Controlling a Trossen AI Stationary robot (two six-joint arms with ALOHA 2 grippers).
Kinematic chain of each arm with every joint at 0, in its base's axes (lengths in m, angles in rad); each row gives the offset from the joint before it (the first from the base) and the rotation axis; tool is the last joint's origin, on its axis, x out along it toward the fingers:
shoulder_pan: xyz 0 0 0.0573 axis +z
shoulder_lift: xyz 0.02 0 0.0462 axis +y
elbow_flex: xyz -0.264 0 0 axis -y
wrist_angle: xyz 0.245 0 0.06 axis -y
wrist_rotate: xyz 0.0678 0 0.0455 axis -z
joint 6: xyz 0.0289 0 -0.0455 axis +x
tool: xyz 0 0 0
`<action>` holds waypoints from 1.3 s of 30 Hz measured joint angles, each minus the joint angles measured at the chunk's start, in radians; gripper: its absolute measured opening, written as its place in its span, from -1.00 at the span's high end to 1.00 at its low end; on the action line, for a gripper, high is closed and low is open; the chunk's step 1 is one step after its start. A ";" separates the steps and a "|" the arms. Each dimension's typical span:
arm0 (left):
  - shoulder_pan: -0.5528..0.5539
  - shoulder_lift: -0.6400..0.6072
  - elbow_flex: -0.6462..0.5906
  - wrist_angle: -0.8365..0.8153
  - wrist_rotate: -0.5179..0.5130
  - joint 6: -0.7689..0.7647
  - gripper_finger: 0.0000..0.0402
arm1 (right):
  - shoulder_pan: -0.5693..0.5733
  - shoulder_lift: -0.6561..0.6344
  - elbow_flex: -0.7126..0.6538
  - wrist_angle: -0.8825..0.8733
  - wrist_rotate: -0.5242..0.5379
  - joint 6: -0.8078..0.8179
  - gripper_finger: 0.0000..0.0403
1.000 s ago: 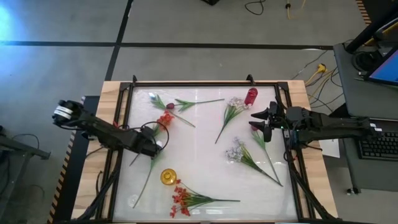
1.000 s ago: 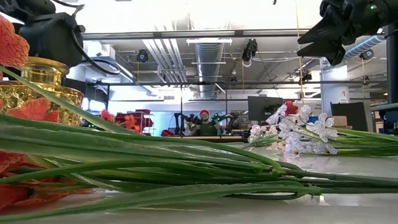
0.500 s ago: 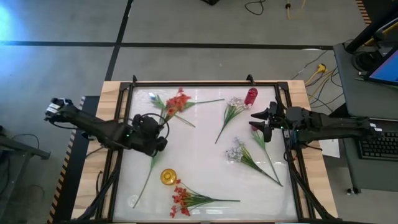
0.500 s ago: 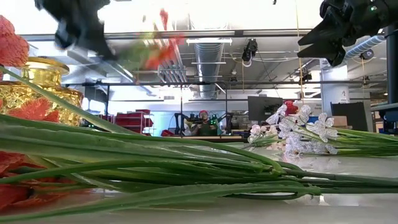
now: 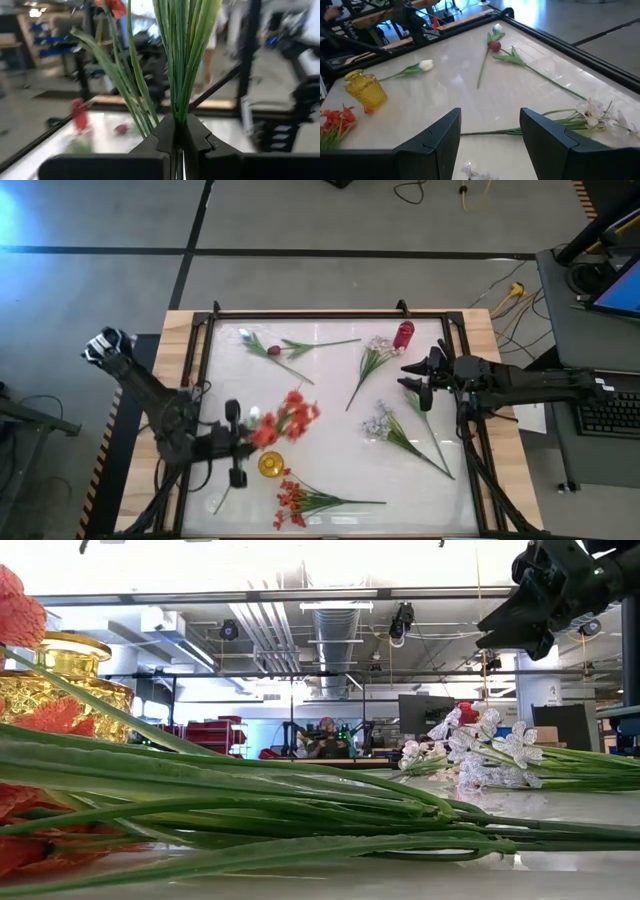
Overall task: Sort flowers into vase by color
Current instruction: Put the top orange flowers into the yellow vase
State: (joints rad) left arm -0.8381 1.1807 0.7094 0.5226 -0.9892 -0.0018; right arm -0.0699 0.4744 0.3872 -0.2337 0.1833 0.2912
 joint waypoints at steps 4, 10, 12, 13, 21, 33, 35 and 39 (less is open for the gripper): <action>-0.033 0.089 -0.123 0.324 0.024 0.042 1.00 | 0.000 0.000 -0.002 0.020 -0.001 -0.001 0.04; -0.067 0.222 -0.236 0.758 0.067 0.174 1.00 | 0.000 0.000 -0.002 0.033 -0.007 -0.003 0.04; -0.078 0.258 -0.256 0.830 0.067 0.225 1.00 | 0.000 0.000 -0.002 0.033 -0.007 -0.003 0.04; -0.083 0.271 -0.264 0.852 0.065 0.244 1.00 | 0.000 0.000 -0.002 0.033 -0.007 -0.003 0.04; -0.085 0.338 -0.302 0.885 0.030 0.262 1.00 | 0.000 0.000 -0.002 0.034 -0.007 0.003 0.04; -0.092 0.349 -0.314 0.870 -0.064 0.206 1.00 | 0.000 -0.001 -0.002 0.034 -0.007 0.004 0.04; -0.094 0.349 -0.314 0.860 -0.066 0.202 1.00 | 0.000 -0.001 -0.002 0.034 -0.007 0.004 0.04; -0.110 0.348 -0.314 0.850 -0.076 0.202 0.98 | 0.000 -0.001 -0.002 0.034 -0.008 0.004 0.04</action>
State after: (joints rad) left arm -0.9477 1.5291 0.3958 1.3727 -1.0649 0.2005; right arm -0.0699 0.4736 0.3851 -0.2001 0.1757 0.2955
